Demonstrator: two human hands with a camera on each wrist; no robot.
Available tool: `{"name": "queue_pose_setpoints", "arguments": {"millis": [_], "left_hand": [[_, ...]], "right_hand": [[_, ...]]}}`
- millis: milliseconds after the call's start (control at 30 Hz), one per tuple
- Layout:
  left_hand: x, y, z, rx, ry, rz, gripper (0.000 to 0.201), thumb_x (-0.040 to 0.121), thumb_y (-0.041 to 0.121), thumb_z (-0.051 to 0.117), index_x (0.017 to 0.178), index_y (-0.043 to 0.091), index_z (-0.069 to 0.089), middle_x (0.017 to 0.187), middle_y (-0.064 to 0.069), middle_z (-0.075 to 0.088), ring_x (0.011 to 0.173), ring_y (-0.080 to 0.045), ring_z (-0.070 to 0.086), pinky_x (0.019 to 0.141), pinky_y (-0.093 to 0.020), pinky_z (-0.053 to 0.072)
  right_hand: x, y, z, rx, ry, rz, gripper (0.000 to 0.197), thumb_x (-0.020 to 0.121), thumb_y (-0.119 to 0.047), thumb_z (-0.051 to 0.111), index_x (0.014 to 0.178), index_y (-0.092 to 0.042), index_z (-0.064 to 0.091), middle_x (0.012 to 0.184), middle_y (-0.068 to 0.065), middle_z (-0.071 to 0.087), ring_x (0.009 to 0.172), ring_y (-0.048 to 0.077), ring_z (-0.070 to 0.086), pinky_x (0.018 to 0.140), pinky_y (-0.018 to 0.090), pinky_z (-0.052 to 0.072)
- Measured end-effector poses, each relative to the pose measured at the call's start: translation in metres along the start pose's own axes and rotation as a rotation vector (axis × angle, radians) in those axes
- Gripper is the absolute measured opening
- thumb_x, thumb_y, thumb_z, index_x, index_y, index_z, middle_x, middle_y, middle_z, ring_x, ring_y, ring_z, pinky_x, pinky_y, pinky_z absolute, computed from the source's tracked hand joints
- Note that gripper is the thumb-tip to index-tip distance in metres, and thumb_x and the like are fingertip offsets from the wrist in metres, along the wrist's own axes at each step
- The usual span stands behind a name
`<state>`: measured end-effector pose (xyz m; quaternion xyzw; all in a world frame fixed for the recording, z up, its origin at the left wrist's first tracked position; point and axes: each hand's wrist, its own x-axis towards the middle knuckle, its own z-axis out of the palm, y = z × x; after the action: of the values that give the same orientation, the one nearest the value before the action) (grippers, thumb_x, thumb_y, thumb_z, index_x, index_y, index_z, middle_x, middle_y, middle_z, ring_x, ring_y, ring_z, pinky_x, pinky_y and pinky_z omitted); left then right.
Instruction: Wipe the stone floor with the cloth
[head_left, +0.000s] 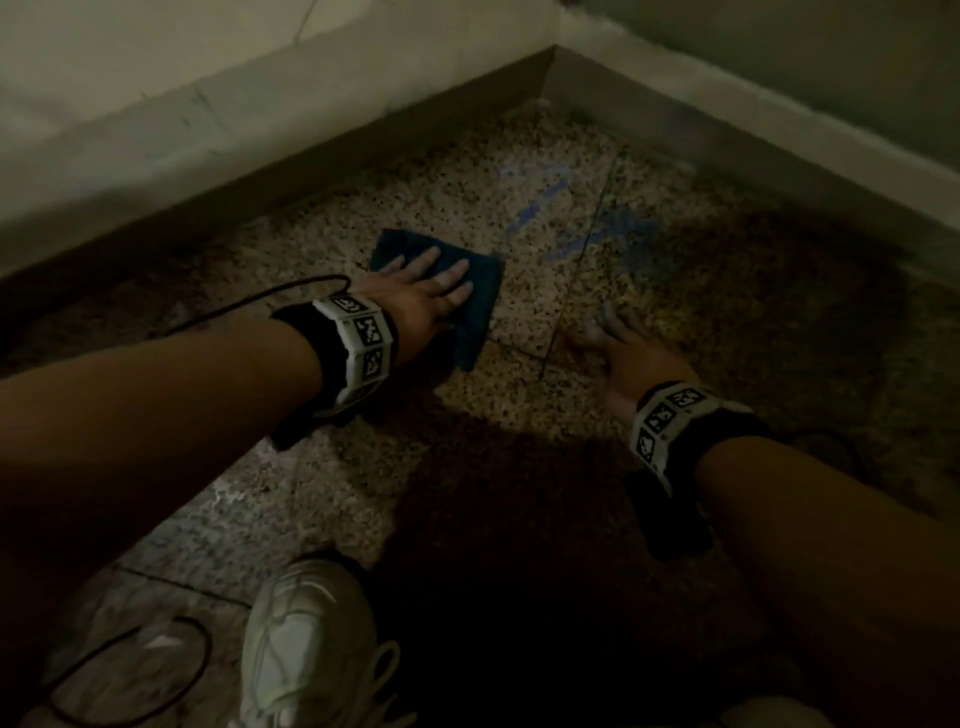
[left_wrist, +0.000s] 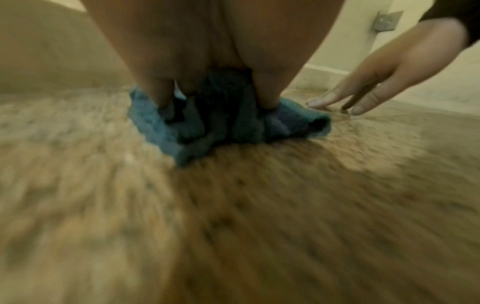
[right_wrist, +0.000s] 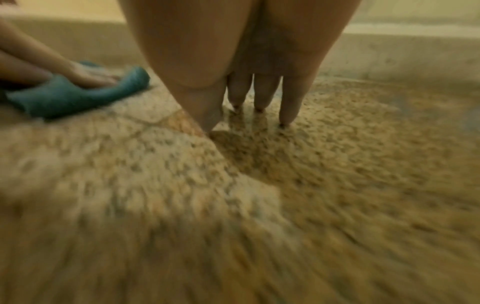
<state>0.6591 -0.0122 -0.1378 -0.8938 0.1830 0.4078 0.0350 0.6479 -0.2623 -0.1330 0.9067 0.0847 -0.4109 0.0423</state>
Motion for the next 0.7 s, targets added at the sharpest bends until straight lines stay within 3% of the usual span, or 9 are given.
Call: {"name": "queue_pose_setpoints", "arguments": {"millis": [133, 300, 433, 567, 633, 700], "left_hand": [[0.021, -0.001, -0.014, 0.011, 0.040, 0.019, 0.055, 0.104, 0.039, 0.020, 0.151, 0.029, -0.006, 0.157, 0.009, -0.019, 0.145, -0.023, -0.016, 0.119, -0.042, 0.003], [0.053, 0.019, -0.056, 0.012, 0.062, 0.011, 0.054, 0.104, 0.039, 0.022, 0.152, 0.029, -0.001, 0.158, 0.007, -0.016, 0.146, -0.024, -0.013, 0.118, -0.044, 0.004], [0.055, 0.028, -0.068, -0.011, 0.051, -0.028, 0.053, 0.104, 0.038, 0.020, 0.152, 0.031, -0.002, 0.157, 0.009, -0.017, 0.145, -0.022, -0.014, 0.116, -0.044, 0.001], [0.049, 0.031, -0.062, -0.021, 0.045, -0.024, 0.052, 0.104, 0.039, 0.018, 0.152, 0.031, -0.001, 0.157, 0.009, -0.017, 0.145, -0.021, -0.014, 0.117, -0.044, -0.001], [0.044, 0.031, -0.056, -0.009, 0.014, -0.012, 0.052, 0.104, 0.039, 0.017, 0.152, 0.031, -0.001, 0.158, 0.009, -0.016, 0.145, -0.021, -0.014, 0.118, -0.044, 0.000], [0.036, 0.031, -0.046, 0.034, 0.000, 0.001, 0.052, 0.104, 0.039, 0.018, 0.152, 0.030, -0.001, 0.158, 0.009, -0.016, 0.145, -0.021, -0.014, 0.118, -0.046, 0.001]], "right_hand": [[0.004, -0.001, -0.005, -0.012, -0.051, 0.017, 0.056, 0.104, -0.026, 0.030, 0.153, -0.027, 0.002, 0.159, -0.002, -0.014, 0.147, 0.023, -0.005, 0.111, 0.039, 0.031], [0.005, -0.001, 0.001, 0.077, -0.043, 0.016, 0.067, 0.100, -0.012, 0.039, 0.153, -0.029, 0.001, 0.158, -0.002, -0.018, 0.147, 0.025, -0.005, 0.112, 0.039, 0.027], [0.006, -0.004, 0.002, 0.148, -0.016, -0.007, 0.065, 0.101, -0.012, 0.038, 0.153, -0.023, 0.001, 0.159, 0.000, -0.015, 0.147, 0.025, 0.000, 0.113, 0.031, 0.023], [0.001, -0.002, 0.003, 0.201, -0.006, 0.017, 0.066, 0.100, -0.016, 0.041, 0.154, -0.024, 0.003, 0.159, -0.002, -0.015, 0.147, 0.022, -0.007, 0.116, 0.028, 0.015], [0.001, -0.001, -0.003, 0.246, -0.017, 0.050, 0.064, 0.101, -0.014, 0.039, 0.154, -0.025, 0.005, 0.159, -0.002, -0.015, 0.147, 0.022, -0.008, 0.115, 0.031, 0.018], [0.000, -0.003, -0.013, 0.358, -0.072, 0.101, 0.057, 0.103, -0.013, 0.034, 0.153, -0.026, 0.010, 0.160, -0.005, -0.009, 0.147, 0.020, 0.001, 0.112, 0.029, 0.026]]}}
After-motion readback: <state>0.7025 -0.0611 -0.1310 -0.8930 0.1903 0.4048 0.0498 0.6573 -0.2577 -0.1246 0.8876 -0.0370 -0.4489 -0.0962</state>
